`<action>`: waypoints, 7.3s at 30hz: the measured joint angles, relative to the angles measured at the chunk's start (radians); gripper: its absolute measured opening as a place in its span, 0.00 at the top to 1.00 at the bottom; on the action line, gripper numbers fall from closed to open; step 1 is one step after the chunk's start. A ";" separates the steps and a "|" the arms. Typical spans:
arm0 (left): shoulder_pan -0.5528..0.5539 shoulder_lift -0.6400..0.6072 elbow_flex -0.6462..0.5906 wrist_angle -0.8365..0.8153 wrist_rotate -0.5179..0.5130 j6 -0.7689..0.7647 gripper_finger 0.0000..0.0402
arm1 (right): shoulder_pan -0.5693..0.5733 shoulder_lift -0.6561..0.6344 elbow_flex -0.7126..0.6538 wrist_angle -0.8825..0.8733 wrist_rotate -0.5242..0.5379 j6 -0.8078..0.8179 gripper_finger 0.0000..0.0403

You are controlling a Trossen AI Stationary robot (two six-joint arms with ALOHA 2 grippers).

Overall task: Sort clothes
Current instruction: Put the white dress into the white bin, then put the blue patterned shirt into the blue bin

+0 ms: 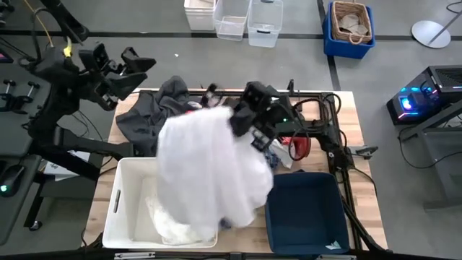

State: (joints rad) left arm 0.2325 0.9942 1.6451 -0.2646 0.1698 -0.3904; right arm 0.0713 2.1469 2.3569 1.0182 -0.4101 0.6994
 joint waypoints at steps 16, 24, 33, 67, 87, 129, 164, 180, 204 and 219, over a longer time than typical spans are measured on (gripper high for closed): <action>0.000 0.015 0.000 -0.134 -0.056 0.027 0.38 | 0.006 0.090 0.000 -0.720 -0.080 -0.043 1.00; 0.000 0.049 0.000 -0.136 -0.103 0.026 0.38 | 0.022 0.201 -0.004 -0.941 -0.111 -0.020 0.96; 0.000 0.099 0.000 -0.135 -0.103 -0.027 0.38 | 0.051 0.163 -0.002 -1.036 -0.261 -0.155 0.58; -0.386 0.094 -0.521 0.139 -0.441 -0.122 0.38 | 0.040 -0.511 -1.051 -1.460 0.330 -0.487 0.40; -0.393 -0.165 -0.520 0.227 -0.601 -0.021 0.38 | 0.040 -0.339 -0.719 -1.487 0.272 -0.543 0.99; -0.393 -0.201 -0.520 0.259 -0.710 0.051 0.38 | 0.096 0.048 -0.086 -1.274 -0.117 -0.538 0.45; -0.393 -0.202 -0.520 0.210 -0.715 -0.001 0.38 | 0.151 -0.288 -0.535 -1.353 0.312 -0.595 1.00; -0.393 -0.182 -0.520 0.205 -0.716 0.000 0.38 | 0.083 -0.082 -0.001 -2.017 0.266 -0.694 1.00; -0.392 -0.181 -0.520 0.126 -0.721 0.089 0.38 | 0.068 -0.194 -0.703 -2.046 0.424 -0.455 0.48; -0.392 -0.175 -0.520 0.044 -0.726 0.088 0.38 | 0.040 -0.145 -1.034 -1.719 0.487 -0.293 0.56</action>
State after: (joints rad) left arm -0.1593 0.8195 1.1252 -0.2211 -0.5564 -0.3023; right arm 0.1109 2.0023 1.3226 -0.7012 0.0764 0.4068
